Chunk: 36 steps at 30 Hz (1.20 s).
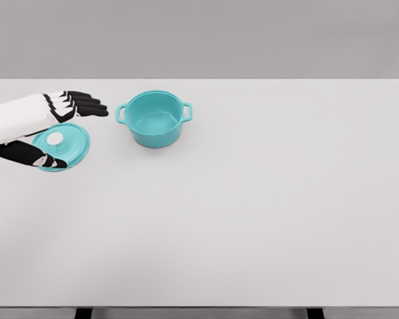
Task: Cover the pot with left arm
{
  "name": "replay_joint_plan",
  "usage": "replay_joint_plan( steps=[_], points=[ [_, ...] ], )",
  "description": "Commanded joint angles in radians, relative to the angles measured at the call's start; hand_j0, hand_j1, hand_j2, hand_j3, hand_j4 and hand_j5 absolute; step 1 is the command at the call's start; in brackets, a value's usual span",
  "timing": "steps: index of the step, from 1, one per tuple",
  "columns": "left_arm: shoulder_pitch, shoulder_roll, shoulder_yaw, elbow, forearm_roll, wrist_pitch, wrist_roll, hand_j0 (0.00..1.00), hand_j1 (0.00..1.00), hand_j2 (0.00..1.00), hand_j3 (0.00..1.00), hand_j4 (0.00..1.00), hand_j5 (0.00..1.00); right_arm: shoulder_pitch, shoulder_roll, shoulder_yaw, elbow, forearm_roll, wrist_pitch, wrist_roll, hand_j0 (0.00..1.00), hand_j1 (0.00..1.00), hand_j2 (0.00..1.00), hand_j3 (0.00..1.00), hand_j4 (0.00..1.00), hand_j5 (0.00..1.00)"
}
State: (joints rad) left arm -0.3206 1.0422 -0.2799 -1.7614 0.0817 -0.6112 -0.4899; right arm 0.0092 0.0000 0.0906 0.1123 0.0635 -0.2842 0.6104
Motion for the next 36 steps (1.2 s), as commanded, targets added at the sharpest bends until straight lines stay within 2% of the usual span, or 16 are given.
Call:
replay_joint_plan(
  steps=[1,6,8,12,14,18,20,21,24,27,29,33,36],
  points=[
    [0.0,-0.001,-0.002,-0.003,0.004,0.0,0.001,1.0,1.0,1.0,1.0,1.0,1.0,0.0,0.0,0.003,0.0,0.002,-0.001,0.0,1.0,1.0,1.0,1.0,1.0,1.0],
    [0.005,-0.01,-0.01,0.0,0.0,0.0,0.001,1.0,1.0,1.0,1.0,1.0,1.0,0.0,0.0,0.001,0.0,0.002,-0.001,0.0,1.0,1.0,1.0,1.0,1.0,1.0],
    [0.014,-0.021,-0.041,0.002,-0.002,0.0,0.001,1.0,1.0,1.0,1.0,1.0,1.0,0.0,0.0,-0.002,0.001,0.002,-0.001,0.0,1.0,1.0,1.0,1.0,1.0,1.0],
    [0.029,-0.039,-0.044,0.04,0.0,0.0,0.007,1.0,1.0,1.0,1.0,1.0,1.0,0.0,0.0,-0.002,0.001,0.002,-0.001,0.0,1.0,1.0,1.0,1.0,1.0,1.0],
    [0.069,-0.11,-0.025,0.046,0.018,0.0,0.028,1.0,1.0,1.0,1.0,1.0,1.0,0.0,0.0,-0.002,0.001,0.002,-0.001,0.0,1.0,1.0,1.0,1.0,1.0,1.0],
    [0.094,-0.102,0.019,0.062,0.105,0.0,0.066,1.0,1.0,1.0,1.0,1.0,1.0,0.0,0.0,-0.002,0.001,0.002,-0.001,0.0,1.0,1.0,1.0,1.0,1.0,1.0],
    [0.091,-0.093,0.033,0.143,0.102,0.019,0.07,1.0,1.0,1.0,1.0,1.0,1.0,0.0,0.0,-0.002,0.001,0.002,-0.001,0.0,1.0,1.0,1.0,1.0,1.0,1.0],
    [0.077,-0.039,0.033,0.227,0.109,0.002,0.07,1.0,1.0,1.0,1.0,1.0,1.0,0.0,0.0,-0.002,0.0,0.002,-0.001,0.0,1.0,1.0,1.0,1.0,1.0,1.0],
    [0.057,-0.039,0.016,0.341,0.132,0.054,0.07,1.0,1.0,1.0,1.0,1.0,1.0,0.0,0.0,-0.002,0.001,0.002,-0.001,0.0,1.0,1.0,1.0,1.0,1.0,1.0],
    [0.011,-0.042,-0.074,0.344,0.132,0.172,0.065,0.99,0.99,0.99,0.99,0.99,0.99,0.0,0.0,-0.002,0.001,0.002,-0.001,0.0,1.0,1.0,1.0,1.0,1.0,1.0],
    [-0.025,-0.047,-0.125,0.35,0.133,0.205,0.057,0.86,0.86,0.86,0.86,0.86,0.86,0.0,0.0,-0.002,0.001,0.002,-0.001,0.0,1.0,1.0,1.0,1.0,1.0,1.0],
    [-0.087,-0.08,-0.223,0.404,0.127,0.222,0.053,0.85,0.85,0.85,0.85,0.85,0.85,0.0,0.0,-0.002,0.001,0.002,-0.001,0.0,1.0,1.0,1.0,1.0,1.0,1.0],
    [-0.095,-0.1,-0.226,0.458,0.128,0.222,0.053,0.84,0.84,0.84,0.84,0.84,0.84,0.0,0.0,-0.002,0.001,0.002,-0.001,0.0,1.0,1.0,1.0,1.0,1.0,1.0]
  ],
)
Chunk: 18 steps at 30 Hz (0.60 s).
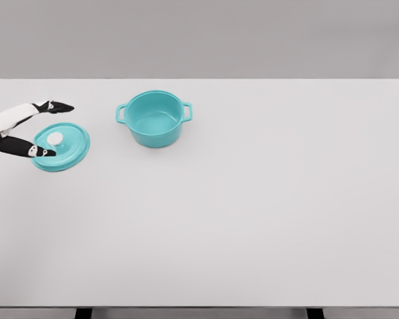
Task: Cover the pot with left arm
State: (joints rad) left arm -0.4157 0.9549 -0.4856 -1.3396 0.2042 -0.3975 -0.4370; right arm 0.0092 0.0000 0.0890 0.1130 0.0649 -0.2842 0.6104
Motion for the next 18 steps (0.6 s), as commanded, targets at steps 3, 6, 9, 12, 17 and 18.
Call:
replay_joint_plan(
  steps=[3,6,9,12,17,18],
  points=[
    [-0.031,-0.045,-0.036,0.08,0.017,0.006,-0.002,0.82,0.82,0.82,0.82,0.82,0.82,0.0,0.0,0.0,-0.001,0.001,-0.001,0.0,1.0,1.0,1.0,1.0,1.0,1.0],
    [-0.035,-0.07,-0.036,0.132,0.055,0.006,0.0,0.81,0.81,0.81,0.81,0.81,0.81,0.0,0.0,0.0,0.001,0.001,-0.001,0.0,1.0,1.0,1.0,1.0,1.0,1.0],
    [-0.041,-0.073,-0.044,0.165,0.055,0.006,0.0,0.81,0.81,0.81,0.81,0.81,0.81,0.0,0.0,0.0,0.0,0.001,-0.001,0.0,1.0,1.0,1.0,1.0,1.0,1.0],
    [-0.049,-0.071,-0.045,0.181,0.052,0.006,0.001,0.82,0.82,0.82,0.82,0.82,0.82,0.0,0.0,0.0,0.0,0.001,-0.001,0.0,1.0,1.0,1.0,1.0,1.0,1.0],
    [-0.066,-0.079,-0.05,0.241,0.044,0.006,0.001,0.82,0.82,0.82,0.82,0.82,0.82,0.0,0.0,0.0,-0.001,0.001,-0.001,0.0,1.0,1.0,1.0,1.0,1.0,1.0],
    [-0.069,-0.079,-0.05,0.257,0.043,0.006,0.001,0.82,0.82,0.82,0.82,0.82,0.82,0.0,0.0,0.0,0.001,0.001,-0.001,0.0,1.0,1.0,1.0,1.0,1.0,1.0]
  ],
)
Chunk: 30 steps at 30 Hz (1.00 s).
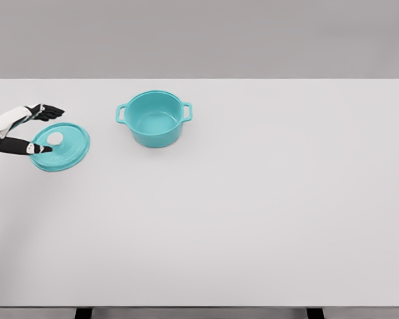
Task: Cover the pot with left arm
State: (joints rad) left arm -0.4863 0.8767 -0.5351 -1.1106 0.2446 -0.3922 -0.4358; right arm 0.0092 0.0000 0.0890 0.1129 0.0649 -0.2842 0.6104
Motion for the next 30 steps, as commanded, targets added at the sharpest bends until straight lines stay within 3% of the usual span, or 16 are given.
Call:
replay_joint_plan(
  steps=[1,5,9,30],
  points=[
    [-0.002,-0.002,0.0,0.032,0.002,0.001,0.002,0.82,0.82,0.82,0.82,0.82,0.82,0.0,0.0,0.0,0.001,0.001,-0.001,0.0,1.0,1.0,1.0,1.0,1.0,1.0],
    [-0.006,-0.024,-0.002,0.032,-0.001,0.001,0.003,0.81,0.81,0.81,0.81,0.81,0.81,0.0,0.0,0.0,-0.001,0.001,-0.001,0.0,1.0,1.0,1.0,1.0,1.0,1.0],
    [-0.045,-0.041,-0.066,0.058,-0.002,-0.004,0.011,0.8,0.8,0.8,0.8,0.8,0.8,0.0,0.0,0.0,-0.001,0.001,-0.001,0.0,1.0,1.0,1.0,1.0,1.0,1.0],
    [-0.049,-0.058,-0.066,0.118,-0.001,-0.008,0.012,0.79,0.79,0.79,0.79,0.79,0.79,0.0,0.0,0.0,0.001,0.001,-0.001,0.0,1.0,1.0,1.0,1.0,1.0,1.0]
  ],
)
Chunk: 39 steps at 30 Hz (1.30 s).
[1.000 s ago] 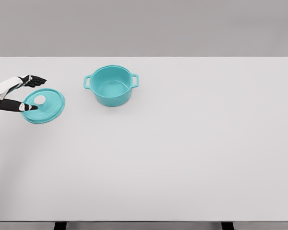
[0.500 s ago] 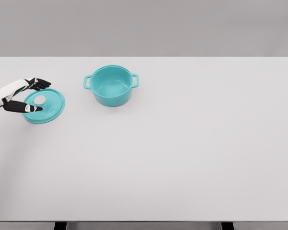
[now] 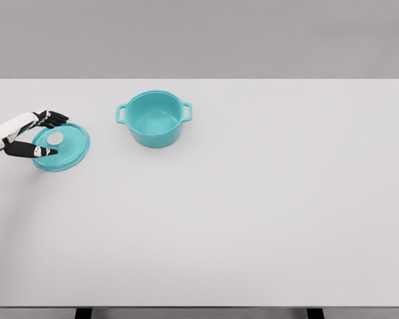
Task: Cover the pot with left arm
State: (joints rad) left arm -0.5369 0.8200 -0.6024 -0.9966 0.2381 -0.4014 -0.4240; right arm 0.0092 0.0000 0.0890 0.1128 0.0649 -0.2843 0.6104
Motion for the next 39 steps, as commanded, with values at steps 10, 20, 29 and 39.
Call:
replay_joint_plan(
  steps=[10,20,29,39],
  points=[
    [-0.018,-0.002,0.001,0.024,0.006,0.001,0.001,0.79,0.79,0.79,0.79,0.79,0.79,0.0,0.0,0.0,0.001,0.001,-0.001,0.0,1.0,1.0,1.0,1.0,1.0,1.0],
    [-0.018,-0.027,0.0,0.055,-0.007,0.003,0.001,0.79,0.79,0.79,0.79,0.79,0.79,0.0,0.0,0.0,0.001,0.001,-0.001,0.0,1.0,1.0,1.0,1.0,1.0,1.0],
    [-0.018,-0.032,0.0,0.072,-0.01,0.003,0.004,0.79,0.79,0.79,0.79,0.79,0.79,0.0,0.0,0.0,-0.001,0.001,-0.001,0.0,1.0,1.0,1.0,1.0,1.0,1.0],
    [-0.029,-0.038,0.001,0.092,-0.019,0.003,0.004,0.79,0.79,0.79,0.79,0.79,0.79,0.0,0.0,0.0,0.001,0.001,-0.001,0.0,1.0,1.0,1.0,1.0,1.0,1.0]
  ],
)
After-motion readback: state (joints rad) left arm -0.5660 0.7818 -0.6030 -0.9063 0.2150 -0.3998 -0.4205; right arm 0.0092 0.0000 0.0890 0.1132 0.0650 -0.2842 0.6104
